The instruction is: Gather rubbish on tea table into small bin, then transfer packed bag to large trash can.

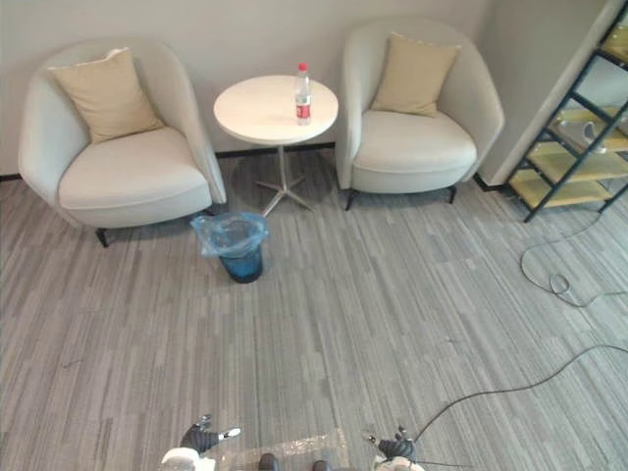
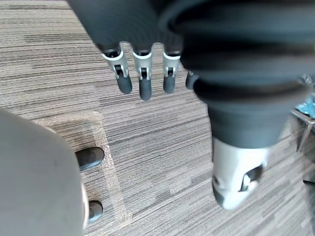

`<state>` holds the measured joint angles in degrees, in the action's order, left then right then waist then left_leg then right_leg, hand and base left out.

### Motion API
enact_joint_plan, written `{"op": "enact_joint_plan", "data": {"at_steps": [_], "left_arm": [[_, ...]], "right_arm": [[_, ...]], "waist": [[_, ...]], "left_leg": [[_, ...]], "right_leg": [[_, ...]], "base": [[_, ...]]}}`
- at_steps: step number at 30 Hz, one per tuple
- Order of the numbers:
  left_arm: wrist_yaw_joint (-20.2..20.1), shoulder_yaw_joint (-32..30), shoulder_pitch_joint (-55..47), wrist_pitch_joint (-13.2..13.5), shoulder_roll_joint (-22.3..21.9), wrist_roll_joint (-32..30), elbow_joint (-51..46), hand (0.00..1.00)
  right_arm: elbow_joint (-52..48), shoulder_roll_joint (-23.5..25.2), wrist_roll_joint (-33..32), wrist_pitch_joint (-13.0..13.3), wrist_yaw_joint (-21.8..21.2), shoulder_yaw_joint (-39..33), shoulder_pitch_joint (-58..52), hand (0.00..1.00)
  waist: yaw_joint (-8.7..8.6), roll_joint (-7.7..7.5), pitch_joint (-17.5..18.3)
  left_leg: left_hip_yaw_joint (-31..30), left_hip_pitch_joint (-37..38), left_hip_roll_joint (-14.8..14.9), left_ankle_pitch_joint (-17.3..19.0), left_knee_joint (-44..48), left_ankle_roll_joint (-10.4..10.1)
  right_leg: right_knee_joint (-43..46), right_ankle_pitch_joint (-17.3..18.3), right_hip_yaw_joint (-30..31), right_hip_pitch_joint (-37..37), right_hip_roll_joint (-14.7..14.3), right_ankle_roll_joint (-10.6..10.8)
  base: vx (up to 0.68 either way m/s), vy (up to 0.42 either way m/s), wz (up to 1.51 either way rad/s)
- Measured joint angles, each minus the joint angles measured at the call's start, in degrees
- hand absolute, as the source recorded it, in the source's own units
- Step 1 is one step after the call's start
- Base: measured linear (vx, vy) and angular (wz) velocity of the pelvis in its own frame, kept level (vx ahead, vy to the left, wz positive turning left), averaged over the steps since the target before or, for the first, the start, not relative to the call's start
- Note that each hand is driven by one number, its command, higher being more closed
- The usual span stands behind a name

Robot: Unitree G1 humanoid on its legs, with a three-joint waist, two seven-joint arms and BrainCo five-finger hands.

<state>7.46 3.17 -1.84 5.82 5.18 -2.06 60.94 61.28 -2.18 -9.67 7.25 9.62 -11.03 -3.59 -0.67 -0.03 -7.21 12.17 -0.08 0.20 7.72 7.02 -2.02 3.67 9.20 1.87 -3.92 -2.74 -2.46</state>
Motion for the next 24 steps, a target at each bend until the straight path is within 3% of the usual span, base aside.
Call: {"op": "enact_joint_plan", "data": {"at_steps": [1, 4, 6, 8, 10, 12, 13, 15, 16, 17, 18, 19, 21, 24], "left_arm": [[-0.1, -0.5, 0.2, 0.0, -0.2, 0.0, -0.6, 0.0], [0.0, -4.0, 0.2, 0.0, -1.5, 0.0, -3.5, 0.0], [0.0, -4.4, -0.2, 0.0, -2.3, 0.0, -4.7, 0.0], [0.1, -4.3, -0.1, 0.1, -2.7, 0.0, -5.6, 0.0], [0.0, -4.3, -0.1, 0.1, -2.9, 0.0, -6.4, 0.0], [0.1, -4.3, 0.1, 0.2, -3.0, 0.0, -6.4, 0.0], [0.1, -4.2, 0.0, 0.2, -3.0, 0.0, -6.4, 0.0], [0.1, -4.4, -0.1, 0.2, -2.2, 0.1, -6.8, 0.0], [0.2, -4.5, -0.1, 0.2, -2.1, 0.1, -6.9, 0.0], [0.2, -4.4, 0.0, 0.2, -1.8, 0.2, -7.0, 0.0], [0.2, -4.4, 0.1, 0.0, -1.7, 0.5, -6.9, 0.0], [0.2, -4.0, 0.1, -0.1, -1.9, 1.2, -6.7, 0.0], [0.2, -1.8, 0.2, -0.1, -2.3, 1.6, -6.3, 0.0], [0.1, -1.5, 0.8, 0.0, -3.1, 2.2, -5.0, 0.0]], "right_arm": [[-0.7, -0.2, -0.4, 0.0, 0.0, -0.1, 0.0, 0.0], [-4.6, 0.2, -0.9, 0.0, 0.3, 0.1, -1.4, 0.0], [-7.2, 0.0, -2.0, 0.1, 0.6, 0.0, -2.6, 0.0], [-7.5, -0.2, -2.2, 0.0, 0.7, 0.0, -2.6, 0.0], [-7.9, 0.0, -2.3, 0.0, 0.7, 0.5, -1.7, 0.0], [-7.9, -0.1, -2.3, 0.0, 0.8, 0.6, -1.3, 0.0], [-7.9, 0.0, -2.3, 0.0, 1.1, 0.7, -1.2, 0.0], [-8.0, 0.7, -2.2, -0.2, 1.3, 0.8, -2.0, 0.0], [-8.8, 1.5, -2.1, -0.1, 1.3, 1.1, -2.4, 0.0], [-9.0, 2.1, -1.9, -0.1, 1.2, 1.1, -2.4, 0.0], [-9.0, 2.1, -1.7, -0.1, 1.0, 1.5, -2.0, 0.0], [-9.2, 2.1, -1.6, -0.1, 1.0, 1.8, -2.0, 0.0], [-10.6, 1.8, -1.6, 0.0, 0.9, 2.3, -2.1, 0.0], [-10.7, 2.3, -1.5, 0.0, 0.4, 2.5, -0.7, 0.0]], "waist": [[-0.04, 0.33, -1.0], [0.47, 0.75, -2.9], [0.55, 1.82, -3.6], [0.64, 2.1, -3.8], [0.78, 2.06, -3.8], [0.88, 2.15, -3.8], [1.41, 2.15, -3.5], [2.01, 0.07, -1.9], [2.61, -0.67, -1.5], [2.79, -1.38, -1.8], [2.76, -1.78, -1.9], [2.6, -1.97, -1.9], [2.39, -1.62, -1.9], [1.39, -0.91, -2.3]], "left_leg": [[1.5, -2.4, 1.3, 2.5, 7.1, -0.4], [6.0, -10.6, 6.2, 4.2, 29.1, -0.3], [5.5, -13.0, 8.5, 6.8, 35.9, -1.7], [4.1, -15.0, 8.1, 7.5, 34.6, -1.0], [3.5, -17.9, 6.1, 6.3, 25.5, -0.4], [1.6, -18.8, 4.3, 2.7, 16.7, -0.4], [0.6, -18.6, 3.7, -1.4, 14.3, 0.2], [2.4, -18.4, 1.7, 1.0, 15.3, 2.0], [4.1, -17.3, 1.6, 1.5, 15.0, 2.8], [5.3, -15.0, 1.6, 2.9, 14.4, 3.3], [5.5, -12.9, 1.1, 3.7, 13.6, 3.6], [6.0, -9.5, 0.8, 4.5, 12.2, 3.5], [5.8, -3.2, 0.7, 4.8, 8.9, 3.4], [5.5, 4.5, 2.0, 4.8, 3.4, 3.4]], "right_leg": [[1.1, 0.5, 0.1, -0.2, -0.2, -0.9], [2.4, 1.1, 1.5, -2.5, -0.4, -1.7], [2.8, 2.9, 2.7, -5.2, -0.6, -3.0], [3.3, 4.4, 3.9, -6.1, 0.0, -3.5], [3.5, 6.2, 5.4, -5.8, 1.7, -2.6], [3.4, 7.7, 6.8, -5.9, 2.8, -1.6], [3.3, 9.5, 8.3, -6.1, 3.3, -1.0], [7.1, 10.9, 9.3, -4.9, 5.7, -0.1], [13.6, 10.8, 9.1, -1.9, 6.0, 0.9], [23.9, 10.1, 7.5, 2.4, 6.2, 5.2], [31.8, 9.4, 5.7, 5.6, 6.8, 8.1], [40.6, 9.8, 2.4, 9.1, 8.1, 9.0], [47.4, 10.3, -5.7, 13.7, 11.0, 8.1], [41.3, 11.4, -15.7, 17.8, 13.0, 6.0]], "base": [[0.1, -0.111, -0.11], [0.14, -0.083, -0.27], [0.19, -0.014, -0.31], [0.22, 0.071, -0.25], [0.25, 0.131, -0.36], [0.3, 0.197, -0.43], [0.44, 0.306, -0.6], [0.41, 0.224, -0.58], [0.5, 0.194, -0.57], [0.46, 0.201, -0.56], [0.54, 0.236, -0.42], [0.43, 0.179, -0.27], [0.43, 0.14, -0.1], [0.39, 0.039, 0.14]]}}
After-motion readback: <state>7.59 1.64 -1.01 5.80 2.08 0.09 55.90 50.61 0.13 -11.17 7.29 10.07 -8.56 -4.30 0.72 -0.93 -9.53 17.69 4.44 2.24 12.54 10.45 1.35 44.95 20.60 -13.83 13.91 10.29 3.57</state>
